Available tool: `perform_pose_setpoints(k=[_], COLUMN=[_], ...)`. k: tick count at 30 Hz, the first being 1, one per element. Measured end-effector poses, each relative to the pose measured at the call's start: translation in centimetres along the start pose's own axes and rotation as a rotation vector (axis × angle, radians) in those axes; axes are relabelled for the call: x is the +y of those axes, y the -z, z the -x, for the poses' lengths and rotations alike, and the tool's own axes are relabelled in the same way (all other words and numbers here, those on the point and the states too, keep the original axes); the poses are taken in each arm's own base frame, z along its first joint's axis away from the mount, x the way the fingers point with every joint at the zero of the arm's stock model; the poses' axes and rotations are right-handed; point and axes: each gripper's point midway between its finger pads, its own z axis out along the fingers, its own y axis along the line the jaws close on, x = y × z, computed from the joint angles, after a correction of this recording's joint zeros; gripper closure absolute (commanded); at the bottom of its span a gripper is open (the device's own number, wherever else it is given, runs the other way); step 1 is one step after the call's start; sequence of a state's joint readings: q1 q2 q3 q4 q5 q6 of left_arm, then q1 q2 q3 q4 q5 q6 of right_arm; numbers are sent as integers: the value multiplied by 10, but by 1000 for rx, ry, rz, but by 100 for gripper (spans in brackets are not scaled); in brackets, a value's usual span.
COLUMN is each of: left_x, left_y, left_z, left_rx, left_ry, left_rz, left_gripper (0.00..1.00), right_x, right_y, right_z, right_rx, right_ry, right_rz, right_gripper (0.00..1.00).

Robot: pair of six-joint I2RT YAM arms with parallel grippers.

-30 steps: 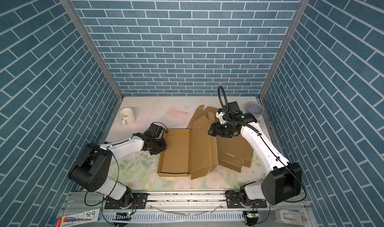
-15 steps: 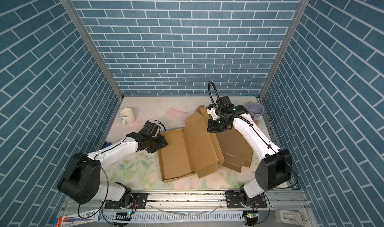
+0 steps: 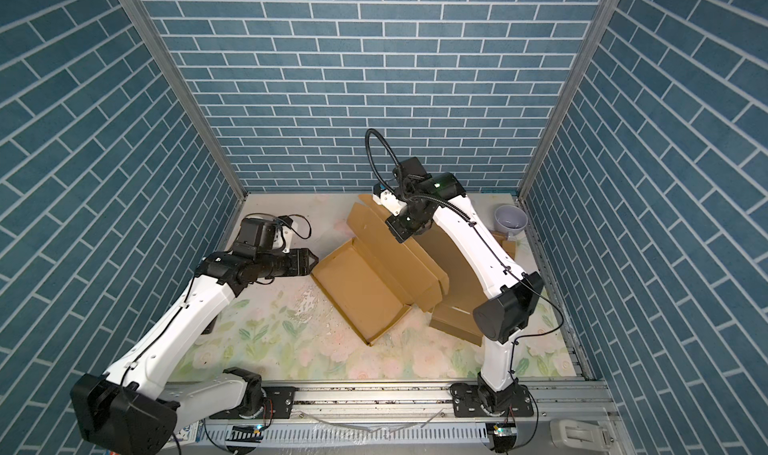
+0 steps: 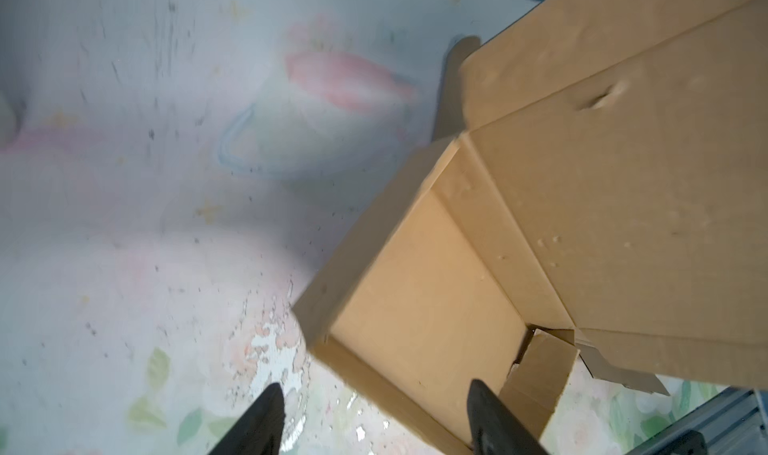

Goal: Fold the paper box

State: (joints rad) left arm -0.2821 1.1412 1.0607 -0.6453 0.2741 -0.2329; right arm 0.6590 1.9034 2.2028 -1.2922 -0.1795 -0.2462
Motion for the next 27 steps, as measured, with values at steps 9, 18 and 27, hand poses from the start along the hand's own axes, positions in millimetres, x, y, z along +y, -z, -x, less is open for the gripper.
perform_pose_setpoints(k=[9,18,27], left_x=[11,-11,-29], left_y=[-8,-21,-34], left_z=[29,45,49], left_rx=[-160,-231,-218], left_ry=[-246,-385,-442], left_rz=[-99,-333,-486], left_gripper=[26,30,54], right_x=[8,19,28], right_y=[-23,-29,-30], right_z=[19,12,14], right_rx=[23,46,35], right_ry=[363,480,520], right_rz=[59,120,140], right_gripper=[100,100,100])
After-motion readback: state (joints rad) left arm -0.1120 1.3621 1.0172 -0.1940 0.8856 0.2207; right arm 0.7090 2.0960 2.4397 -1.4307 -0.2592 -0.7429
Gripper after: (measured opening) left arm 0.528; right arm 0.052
